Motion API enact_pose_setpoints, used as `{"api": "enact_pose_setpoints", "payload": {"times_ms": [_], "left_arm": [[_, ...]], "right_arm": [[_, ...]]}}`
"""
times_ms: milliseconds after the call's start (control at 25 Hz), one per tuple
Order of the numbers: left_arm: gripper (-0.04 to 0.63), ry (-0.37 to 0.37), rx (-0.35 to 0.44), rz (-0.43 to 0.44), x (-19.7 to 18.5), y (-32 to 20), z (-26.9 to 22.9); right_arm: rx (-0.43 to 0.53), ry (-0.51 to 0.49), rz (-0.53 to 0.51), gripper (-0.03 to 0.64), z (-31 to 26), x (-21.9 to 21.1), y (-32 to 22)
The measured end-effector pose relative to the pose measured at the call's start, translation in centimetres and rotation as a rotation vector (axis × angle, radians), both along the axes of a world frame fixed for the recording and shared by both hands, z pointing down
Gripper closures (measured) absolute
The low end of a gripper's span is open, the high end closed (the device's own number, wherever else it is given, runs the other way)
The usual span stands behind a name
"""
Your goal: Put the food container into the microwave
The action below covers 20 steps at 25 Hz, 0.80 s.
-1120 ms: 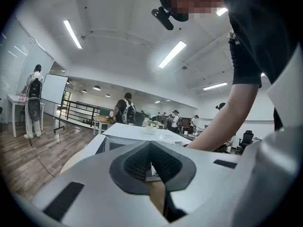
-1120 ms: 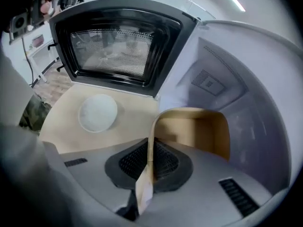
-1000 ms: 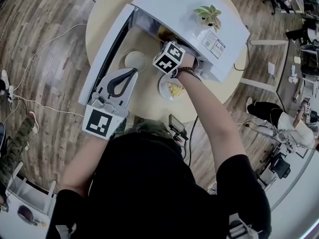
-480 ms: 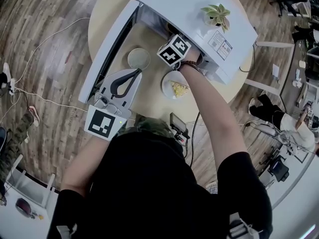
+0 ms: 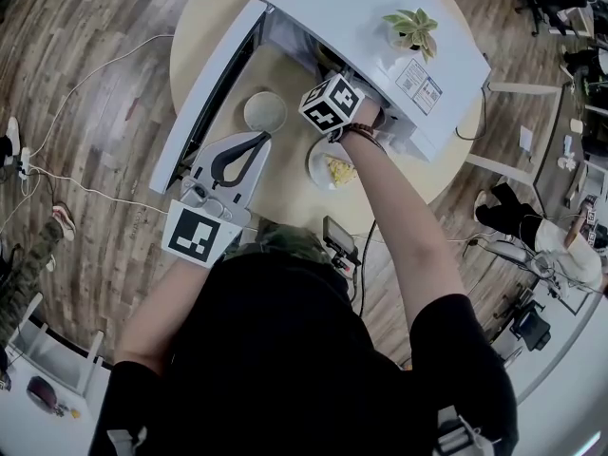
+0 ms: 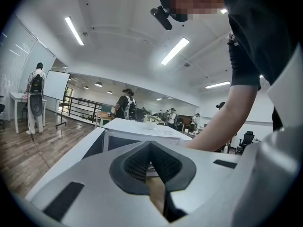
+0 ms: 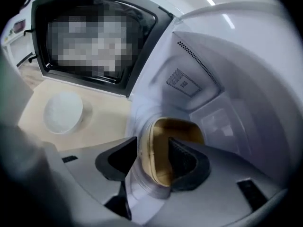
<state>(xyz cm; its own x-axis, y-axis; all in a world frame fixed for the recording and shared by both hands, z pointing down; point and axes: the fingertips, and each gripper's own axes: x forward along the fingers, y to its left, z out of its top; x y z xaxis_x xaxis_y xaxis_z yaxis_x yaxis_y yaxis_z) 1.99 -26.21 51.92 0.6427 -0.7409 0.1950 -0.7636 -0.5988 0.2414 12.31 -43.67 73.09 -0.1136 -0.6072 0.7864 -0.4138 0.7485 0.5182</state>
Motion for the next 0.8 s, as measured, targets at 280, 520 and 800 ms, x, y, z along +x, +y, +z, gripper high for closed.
{"api": "enact_pose_setpoints", "payload": {"times_ms": [280,520,800], "left_arm": [[0.577,-0.008,0.009,-0.004,-0.2,-0.1,-0.4],[0.577,-0.02,0.05,0.011,-0.3,-0.3,-1.9],[0.577,-0.026,0.135,0.087,0.8,0.6,-4.3]], "right_arm": [[0.062,-0.064,0.001,0.413,-2.4,-0.5,3.3],[0.012,-0.118,-0.033,0.451,-5.1,-0.5,9.2],[-0.039,-0.131,-0.057,0.59,-7.3,-0.4,16.3]]}}
